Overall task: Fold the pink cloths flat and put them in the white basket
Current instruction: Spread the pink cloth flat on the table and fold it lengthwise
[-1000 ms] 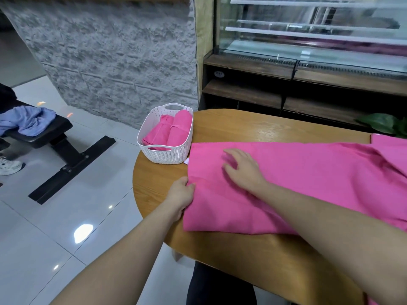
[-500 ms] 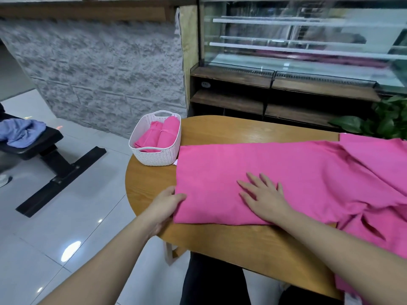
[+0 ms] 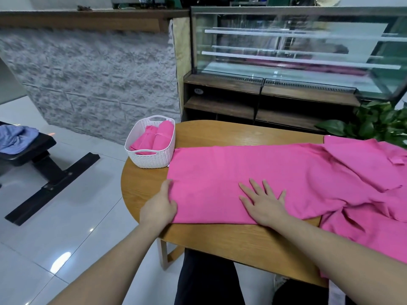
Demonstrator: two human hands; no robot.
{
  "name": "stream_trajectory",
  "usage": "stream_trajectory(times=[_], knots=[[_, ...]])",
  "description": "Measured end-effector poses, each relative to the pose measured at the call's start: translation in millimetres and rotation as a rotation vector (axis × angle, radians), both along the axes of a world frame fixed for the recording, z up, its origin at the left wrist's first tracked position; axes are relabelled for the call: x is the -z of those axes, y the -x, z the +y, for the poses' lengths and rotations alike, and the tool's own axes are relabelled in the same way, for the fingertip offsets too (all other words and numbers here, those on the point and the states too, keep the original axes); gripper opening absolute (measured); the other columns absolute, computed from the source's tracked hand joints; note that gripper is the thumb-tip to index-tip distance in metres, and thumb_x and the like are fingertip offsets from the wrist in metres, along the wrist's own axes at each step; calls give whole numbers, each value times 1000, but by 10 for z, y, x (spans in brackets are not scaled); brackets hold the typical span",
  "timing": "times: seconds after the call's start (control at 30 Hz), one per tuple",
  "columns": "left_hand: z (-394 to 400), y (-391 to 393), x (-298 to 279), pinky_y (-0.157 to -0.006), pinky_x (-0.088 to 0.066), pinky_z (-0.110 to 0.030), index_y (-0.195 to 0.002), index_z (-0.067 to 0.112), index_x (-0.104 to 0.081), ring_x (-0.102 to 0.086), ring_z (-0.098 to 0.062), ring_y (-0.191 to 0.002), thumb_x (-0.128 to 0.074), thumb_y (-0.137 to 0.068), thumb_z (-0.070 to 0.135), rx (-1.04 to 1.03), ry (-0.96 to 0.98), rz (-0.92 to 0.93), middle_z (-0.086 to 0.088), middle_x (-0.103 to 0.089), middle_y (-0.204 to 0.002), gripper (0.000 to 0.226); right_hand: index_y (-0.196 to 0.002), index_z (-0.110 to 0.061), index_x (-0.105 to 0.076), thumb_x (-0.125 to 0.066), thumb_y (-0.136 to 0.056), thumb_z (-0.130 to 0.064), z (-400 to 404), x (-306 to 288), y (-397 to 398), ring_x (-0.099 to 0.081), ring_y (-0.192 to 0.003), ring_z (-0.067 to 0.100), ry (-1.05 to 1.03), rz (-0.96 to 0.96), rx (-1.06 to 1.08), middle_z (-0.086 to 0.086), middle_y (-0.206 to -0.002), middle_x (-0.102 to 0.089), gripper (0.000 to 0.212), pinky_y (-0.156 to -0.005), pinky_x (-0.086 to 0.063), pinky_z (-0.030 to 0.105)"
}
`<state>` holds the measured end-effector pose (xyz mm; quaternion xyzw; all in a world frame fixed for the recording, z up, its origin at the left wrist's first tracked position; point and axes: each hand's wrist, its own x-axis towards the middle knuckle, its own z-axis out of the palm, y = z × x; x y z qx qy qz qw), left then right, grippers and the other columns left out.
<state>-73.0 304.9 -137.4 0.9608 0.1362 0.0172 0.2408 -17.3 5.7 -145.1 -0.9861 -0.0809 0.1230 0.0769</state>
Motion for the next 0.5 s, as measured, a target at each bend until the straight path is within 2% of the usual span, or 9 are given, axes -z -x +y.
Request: stream_trajectory(times=[0.07,0.13,0.2,0.27,0.33,0.4,0.5], knots=[[3,-19,-9,-73,-50,-37,-138,31,-43,-56,-22,-92,-56,-89,30,34,-192,-77,-1,-50,-110,51,-151,-54,-12,-17,-98,-65,9,2,-9,6,-152,22,-8,-10,2,-16,-164,-1,54,-111,7,73],[-2,-88,10,-85,-47,-37,-123,25,-59,-52,-24,-104,-60,-86,31,107,-365,-196,-3,-51,-116,37,-150,-49,-23,-28,-98,-60,30,-3,-37,-1,-152,23,-51,-59,2,-13,-164,-11,53,-112,1,72],[-55,-197,24,-90,-45,-40,-110,22,-66,-54,-25,-112,-60,-85,29,211,-392,-306,-3,-57,-120,26,-148,-42,-33,-40,-97,-52,62,-14,-85,-8,-151,20,-127,-131,-1,-10,-162,-21,52,-115,-6,68],[-153,-357,27,-95,-45,-41,-109,20,-67,-56,-27,-117,-51,-87,27,313,-338,-333,-4,-60,-121,28,-146,-41,-35,-44,-96,-47,96,-22,-170,-11,-150,18,-168,-187,-17,-10,-160,-25,51,-117,-10,65],[-295,-492,17,-109,-38,-43,-124,20,-62,-45,-30,-134,-41,-95,29,362,-292,-232,-6,-53,-137,38,-149,-45,-29,-39,-98,-49,112,-14,-221,-9,-151,19,-123,-207,-52,-11,-161,-22,51,-117,-8,65],[-428,-643,42,-119,-22,-45,-146,26,-44,-23,-32,-148,-34,-102,37,331,-290,-63,-7,-32,-158,46,-151,-49,-19,-27,-100,-55,115,27,-276,-3,-152,22,-42,-164,-58,-13,-164,-13,52,-116,-2,67],[-565,-808,128,-122,-2,-51,-156,38,-17,1,-34,-152,-21,-103,52,290,-332,112,-4,-2,-166,55,-151,-54,-5,-11,-99,-62,101,80,-302,5,-152,25,21,-97,-20,-17,-164,-1,53,-114,5,69]])
